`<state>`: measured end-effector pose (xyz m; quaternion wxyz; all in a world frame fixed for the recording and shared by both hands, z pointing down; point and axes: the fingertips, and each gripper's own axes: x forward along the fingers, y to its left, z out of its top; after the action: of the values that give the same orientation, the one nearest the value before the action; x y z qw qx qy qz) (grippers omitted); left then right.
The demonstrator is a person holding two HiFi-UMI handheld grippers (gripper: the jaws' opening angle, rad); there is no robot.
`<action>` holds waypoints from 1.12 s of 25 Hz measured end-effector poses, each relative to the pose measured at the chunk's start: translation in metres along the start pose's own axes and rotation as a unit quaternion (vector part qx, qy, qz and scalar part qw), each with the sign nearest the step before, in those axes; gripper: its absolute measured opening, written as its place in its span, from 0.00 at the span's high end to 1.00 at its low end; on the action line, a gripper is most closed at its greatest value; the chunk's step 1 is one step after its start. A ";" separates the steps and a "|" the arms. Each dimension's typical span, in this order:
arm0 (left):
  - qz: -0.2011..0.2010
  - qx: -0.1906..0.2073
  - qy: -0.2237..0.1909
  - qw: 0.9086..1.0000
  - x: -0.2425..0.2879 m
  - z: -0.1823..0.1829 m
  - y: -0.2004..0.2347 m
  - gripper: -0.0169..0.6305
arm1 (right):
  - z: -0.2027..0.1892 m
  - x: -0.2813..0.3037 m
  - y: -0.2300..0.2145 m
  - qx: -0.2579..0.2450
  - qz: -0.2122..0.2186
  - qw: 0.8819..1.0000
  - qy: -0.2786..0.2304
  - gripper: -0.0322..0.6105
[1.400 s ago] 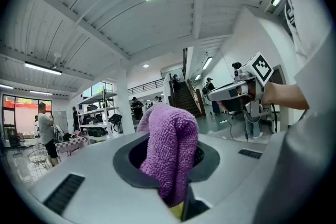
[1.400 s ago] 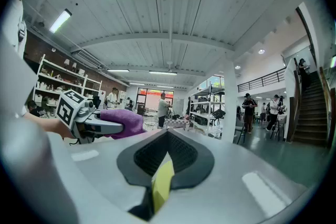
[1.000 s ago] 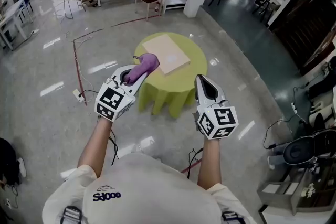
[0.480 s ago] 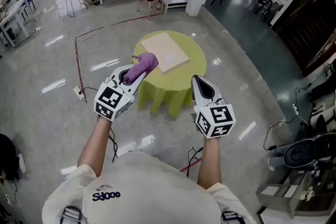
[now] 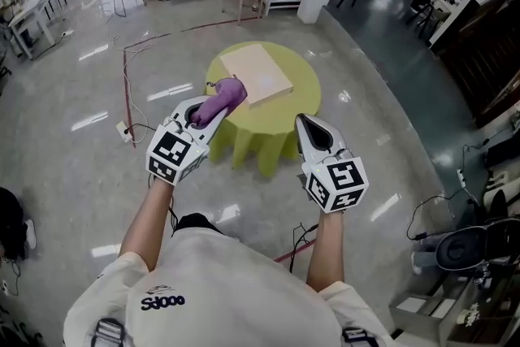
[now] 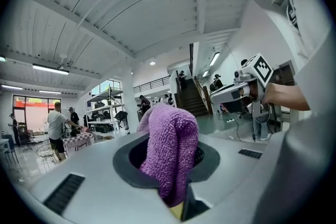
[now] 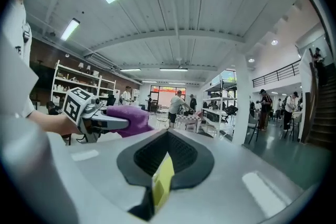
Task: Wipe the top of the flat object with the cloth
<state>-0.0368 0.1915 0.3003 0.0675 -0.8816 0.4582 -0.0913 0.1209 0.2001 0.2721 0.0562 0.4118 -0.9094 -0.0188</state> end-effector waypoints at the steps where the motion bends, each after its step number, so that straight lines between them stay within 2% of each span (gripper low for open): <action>1: 0.001 -0.002 0.001 1.000 0.000 -0.001 -0.001 0.87 | 0.001 0.001 0.002 -0.011 0.006 1.000 -0.001 0.94; 5: 0.002 -0.004 0.008 1.000 0.002 -0.006 -0.004 0.87 | -0.001 0.005 0.008 -0.022 0.025 0.999 0.003 0.94; 10: 0.005 -0.009 0.010 1.000 0.010 -0.013 0.002 0.87 | -0.011 0.015 0.005 0.015 0.040 0.999 0.004 0.94; 16: -0.001 -0.014 0.012 1.000 0.044 -0.029 0.026 0.87 | -0.024 0.044 -0.024 0.030 0.027 0.999 0.009 0.94; 28: -0.016 -0.022 0.002 1.000 0.155 -0.046 0.151 0.87 | -0.012 0.174 -0.102 0.026 -0.006 0.999 0.018 0.94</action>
<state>-0.0800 -0.0230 0.3296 0.0462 -0.8898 0.4462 -0.0838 0.0849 0.0022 0.2912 0.0616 0.4187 -0.9060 0.0122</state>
